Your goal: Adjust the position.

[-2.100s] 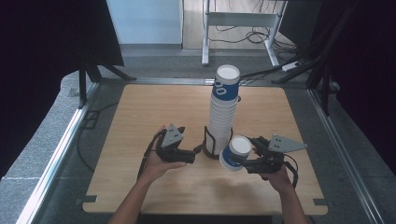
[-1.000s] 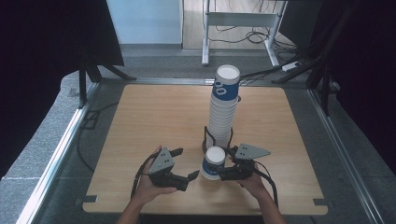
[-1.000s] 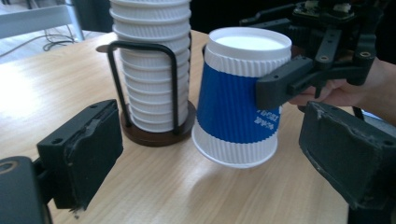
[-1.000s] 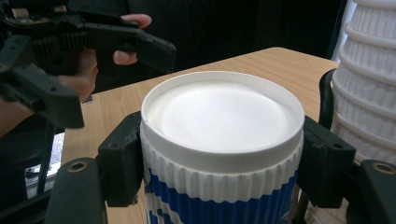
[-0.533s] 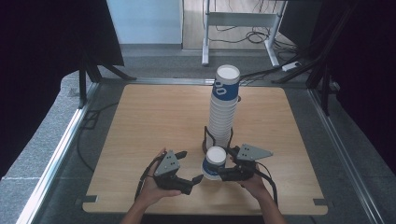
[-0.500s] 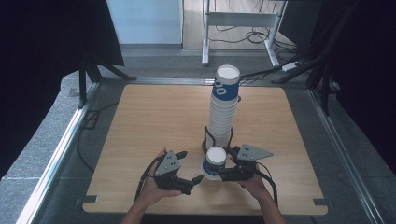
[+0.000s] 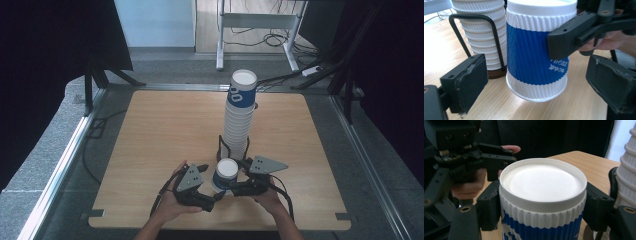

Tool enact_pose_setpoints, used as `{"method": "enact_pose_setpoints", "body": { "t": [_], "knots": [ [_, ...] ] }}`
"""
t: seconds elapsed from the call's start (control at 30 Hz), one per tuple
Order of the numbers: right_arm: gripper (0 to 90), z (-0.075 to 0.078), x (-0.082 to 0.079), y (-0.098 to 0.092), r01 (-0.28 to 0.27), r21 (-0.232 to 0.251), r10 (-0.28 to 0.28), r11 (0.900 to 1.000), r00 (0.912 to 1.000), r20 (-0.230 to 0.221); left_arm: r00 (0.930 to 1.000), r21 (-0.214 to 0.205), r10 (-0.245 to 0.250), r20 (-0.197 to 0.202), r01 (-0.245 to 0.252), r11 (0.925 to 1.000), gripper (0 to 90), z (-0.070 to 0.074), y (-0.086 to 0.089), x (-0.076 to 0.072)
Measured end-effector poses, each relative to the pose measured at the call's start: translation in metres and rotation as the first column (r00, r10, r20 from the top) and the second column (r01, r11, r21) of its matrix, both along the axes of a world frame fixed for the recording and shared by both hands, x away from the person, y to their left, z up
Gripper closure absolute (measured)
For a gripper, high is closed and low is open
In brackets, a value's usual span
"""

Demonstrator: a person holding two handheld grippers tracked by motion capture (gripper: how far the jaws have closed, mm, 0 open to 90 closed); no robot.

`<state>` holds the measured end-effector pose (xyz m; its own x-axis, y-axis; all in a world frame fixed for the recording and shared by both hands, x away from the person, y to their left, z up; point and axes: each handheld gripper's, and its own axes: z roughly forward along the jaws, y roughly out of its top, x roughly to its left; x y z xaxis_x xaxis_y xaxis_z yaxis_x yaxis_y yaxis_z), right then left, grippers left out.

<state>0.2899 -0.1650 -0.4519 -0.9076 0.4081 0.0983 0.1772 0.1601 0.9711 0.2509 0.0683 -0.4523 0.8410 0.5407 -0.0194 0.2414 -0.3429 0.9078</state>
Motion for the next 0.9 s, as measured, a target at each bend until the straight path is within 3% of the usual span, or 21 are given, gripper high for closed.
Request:
{"method": "enact_pose_setpoints", "body": {
  "t": [0.33, 0.9],
  "knots": [
    [27.8, 0.005, -0.006, 0.005, -0.017, 0.041, 0.017, 0.9990, 0.9998, 0.007, 0.9996, 0.017, -0.011, -0.026, 0.011, 0.9998, 5.5, -0.009, -0.009, 0.002],
    [27.7, 0.008, -0.010, 0.009, -0.034, 0.039, 0.033, 0.9986, 0.9991, 0.026, 0.9996, 0.049, 0.008, -0.026, -0.007, 0.9988, 13.4, -0.017, -0.014, 0.005]
  ]
}}
